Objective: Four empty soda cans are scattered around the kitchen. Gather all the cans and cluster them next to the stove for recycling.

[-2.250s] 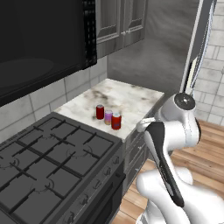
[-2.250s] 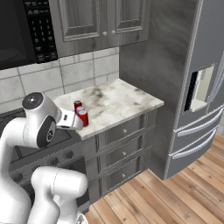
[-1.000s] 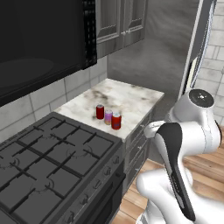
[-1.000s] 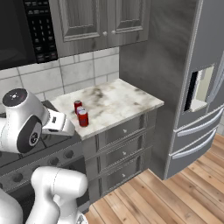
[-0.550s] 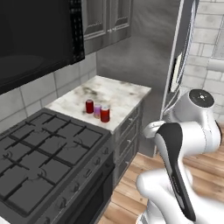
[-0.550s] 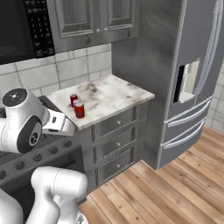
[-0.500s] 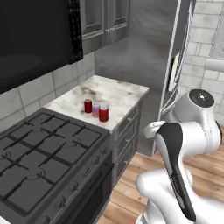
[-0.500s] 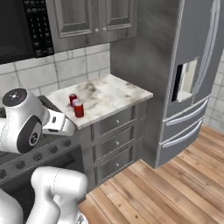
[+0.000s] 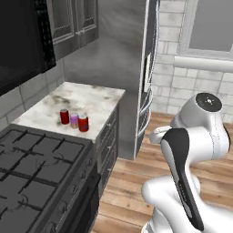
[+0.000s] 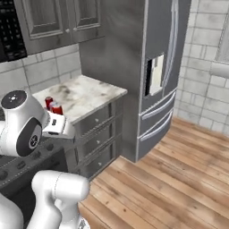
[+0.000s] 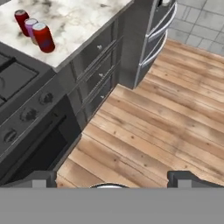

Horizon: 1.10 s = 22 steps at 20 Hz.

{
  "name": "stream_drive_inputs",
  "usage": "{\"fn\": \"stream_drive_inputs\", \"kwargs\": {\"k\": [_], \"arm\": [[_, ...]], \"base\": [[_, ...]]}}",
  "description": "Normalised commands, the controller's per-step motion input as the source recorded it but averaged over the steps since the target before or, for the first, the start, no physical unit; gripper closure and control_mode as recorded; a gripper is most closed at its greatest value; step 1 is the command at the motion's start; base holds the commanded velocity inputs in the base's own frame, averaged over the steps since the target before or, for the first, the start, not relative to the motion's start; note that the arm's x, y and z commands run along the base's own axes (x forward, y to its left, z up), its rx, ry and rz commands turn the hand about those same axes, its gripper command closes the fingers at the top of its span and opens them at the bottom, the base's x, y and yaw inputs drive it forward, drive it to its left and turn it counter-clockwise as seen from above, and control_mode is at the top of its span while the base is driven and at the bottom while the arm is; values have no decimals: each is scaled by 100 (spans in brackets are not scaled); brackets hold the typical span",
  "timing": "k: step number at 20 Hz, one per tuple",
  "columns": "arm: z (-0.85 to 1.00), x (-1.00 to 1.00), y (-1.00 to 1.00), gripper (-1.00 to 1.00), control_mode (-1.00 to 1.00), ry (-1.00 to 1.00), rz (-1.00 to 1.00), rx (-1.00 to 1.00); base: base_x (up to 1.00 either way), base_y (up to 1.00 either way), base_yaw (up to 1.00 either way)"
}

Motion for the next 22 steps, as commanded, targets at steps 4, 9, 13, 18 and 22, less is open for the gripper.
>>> {"fn": "stream_drive_inputs", "kwargs": {"k": [4, 9, 13, 18, 22], "arm": [[0, 0, 0, -100, 100, 0, 0, 0], [0, 0, 0, -100, 100, 0, 0, 0], [0, 0, 0, -100, 100, 0, 0, 0], [0, 0, 0, -100, 100, 0, 0, 0], [0, 0, 0, -100, 100, 0, 0, 0]], "base": [[0, 7, -48], [0, 2, -49], [-12, 0, -46], [-69, -12, -26], [-86, -13, -21]]}}
